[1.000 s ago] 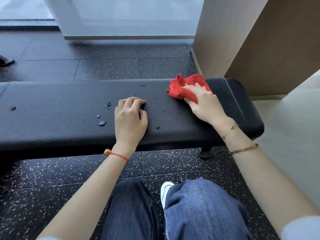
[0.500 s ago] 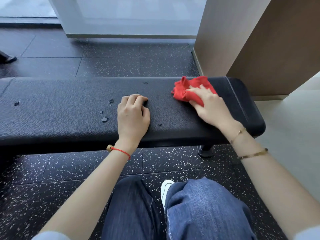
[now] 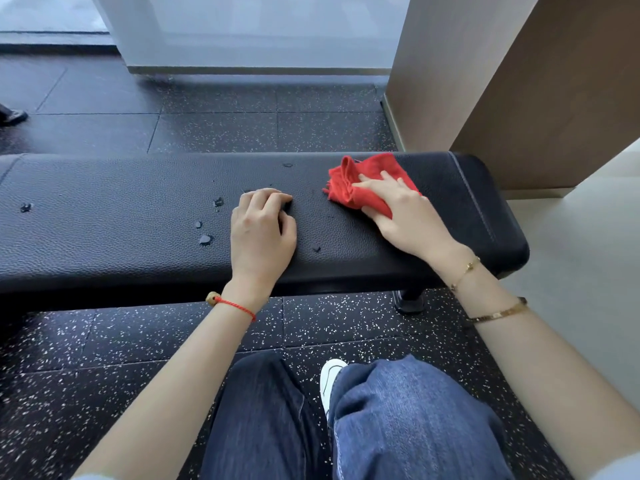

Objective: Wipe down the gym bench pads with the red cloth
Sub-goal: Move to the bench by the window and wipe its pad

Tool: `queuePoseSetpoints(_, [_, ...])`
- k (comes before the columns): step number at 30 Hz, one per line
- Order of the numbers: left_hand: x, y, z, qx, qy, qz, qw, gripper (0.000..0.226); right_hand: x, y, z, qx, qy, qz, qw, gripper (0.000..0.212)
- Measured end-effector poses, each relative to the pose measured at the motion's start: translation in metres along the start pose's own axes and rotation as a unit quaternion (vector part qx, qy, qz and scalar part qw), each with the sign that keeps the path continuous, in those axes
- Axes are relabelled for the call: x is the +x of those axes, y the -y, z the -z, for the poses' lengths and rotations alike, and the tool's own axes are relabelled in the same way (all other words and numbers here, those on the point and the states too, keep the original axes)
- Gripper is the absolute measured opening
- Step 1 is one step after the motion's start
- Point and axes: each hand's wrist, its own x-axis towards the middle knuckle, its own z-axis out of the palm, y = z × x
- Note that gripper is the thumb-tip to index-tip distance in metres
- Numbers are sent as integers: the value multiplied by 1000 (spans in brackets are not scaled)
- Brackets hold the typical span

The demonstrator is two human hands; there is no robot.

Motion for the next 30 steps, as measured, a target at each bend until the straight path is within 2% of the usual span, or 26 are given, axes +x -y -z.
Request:
queuePoseSetpoints(5, [0, 2, 0, 13, 11, -11, 1000, 26, 32, -1, 2, -28, -59, -96, 993, 39])
queuePoseSetpoints(8, [0, 1, 0, 11, 5, -8, 1000, 26, 29, 13, -5, -28, -49, -80, 995, 38])
queuePoseSetpoints(10, [0, 2, 0, 10, 2, -10, 1000, 26, 10, 18, -9, -20, -35, -40, 998, 39])
queuePoseSetpoints(12, [1, 3, -1, 7, -3, -14, 1000, 26, -11, 13, -8, -8, -21, -7, 1000, 41])
queuePoseSetpoints(14, [1, 3, -1, 6, -6, -16, 1000, 26, -24, -3, -1, -10, -28, -13, 999, 41])
queuePoseSetpoints(19, [-1, 2, -1, 22, -9, -13, 1000, 26, -11, -53, 30, -59, -108, -141, 982, 37])
queuePoseSetpoints(22, [-1, -1, -2, 33, -6, -10, 999, 26, 22, -56, 36, -50, -104, -191, 975, 34])
queuePoseSetpoints(25, [-1, -2, -2, 34, -4, -7, 999, 26, 43, -32, 24, -41, -73, -158, 984, 36])
queuePoseSetpoints(30, [-1, -1, -1, 21, -6, -7, 1000, 27, 8, 1, 1, -9, -3, -26, 1000, 42])
